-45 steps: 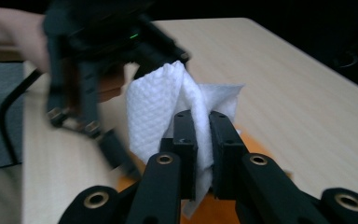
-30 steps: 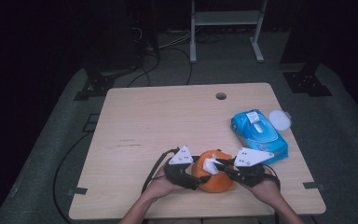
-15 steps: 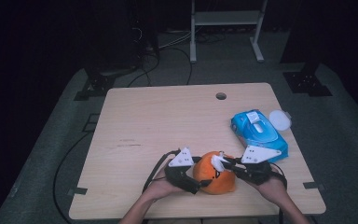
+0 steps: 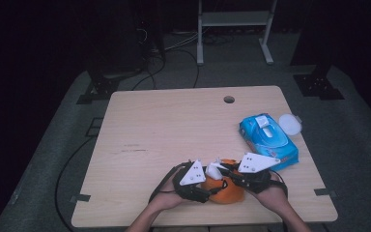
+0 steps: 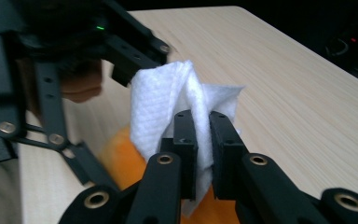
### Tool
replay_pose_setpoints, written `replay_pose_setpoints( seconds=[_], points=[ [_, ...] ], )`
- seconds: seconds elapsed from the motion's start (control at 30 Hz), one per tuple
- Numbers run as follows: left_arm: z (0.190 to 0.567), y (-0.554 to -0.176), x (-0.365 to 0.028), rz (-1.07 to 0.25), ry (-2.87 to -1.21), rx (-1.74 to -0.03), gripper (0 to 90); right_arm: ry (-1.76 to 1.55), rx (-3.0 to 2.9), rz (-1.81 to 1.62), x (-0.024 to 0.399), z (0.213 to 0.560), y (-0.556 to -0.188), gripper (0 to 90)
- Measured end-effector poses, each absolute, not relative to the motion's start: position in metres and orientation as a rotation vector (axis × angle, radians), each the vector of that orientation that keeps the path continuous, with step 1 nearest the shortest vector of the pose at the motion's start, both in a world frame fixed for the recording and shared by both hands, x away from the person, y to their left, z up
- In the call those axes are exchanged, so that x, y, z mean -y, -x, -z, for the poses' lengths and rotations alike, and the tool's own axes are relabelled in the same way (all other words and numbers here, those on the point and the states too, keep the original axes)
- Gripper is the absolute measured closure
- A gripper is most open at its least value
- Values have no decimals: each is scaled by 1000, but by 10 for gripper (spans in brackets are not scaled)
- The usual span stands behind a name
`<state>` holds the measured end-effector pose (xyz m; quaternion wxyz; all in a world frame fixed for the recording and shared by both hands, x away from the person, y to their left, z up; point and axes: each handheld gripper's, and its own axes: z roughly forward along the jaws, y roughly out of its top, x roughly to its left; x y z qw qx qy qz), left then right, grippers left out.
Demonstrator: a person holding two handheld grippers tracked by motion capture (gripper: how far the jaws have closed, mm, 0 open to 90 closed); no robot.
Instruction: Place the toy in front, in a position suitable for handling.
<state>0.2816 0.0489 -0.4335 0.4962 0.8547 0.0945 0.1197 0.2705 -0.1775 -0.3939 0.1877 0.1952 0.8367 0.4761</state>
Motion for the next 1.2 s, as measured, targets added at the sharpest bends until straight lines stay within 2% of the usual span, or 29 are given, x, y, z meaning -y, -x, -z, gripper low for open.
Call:
replay_pose_setpoints(
  seconds=[0.17,0.3,0.63,0.9,1.03,1.1,1.2],
  points=[
    [435,-284,-51,-270,-2065,-248,323,-609,-2335,-1293,199,399,-275,818],
    [436,-289,-54,-238,-2057,-282,276,-648,-2324,-1255,212,406,-269,818],
    [434,-278,-49,-318,-2097,-158,325,-533,-2349,-1318,175,395,-265,818],
    [436,-280,-50,-305,-2082,-173,324,-678,-2306,-1291,201,405,-287,818],
    [426,-287,-47,-172,-2049,-286,194,-687,-2281,-1274,201,406,-285,819],
    [426,-286,-44,-208,-2060,-277,205,-685,-2278,-1332,197,404,-283,818],
    [428,-286,-46,-227,-2063,-274,279,-649,-2290,-1342,189,401,-282,818]
  ],
)
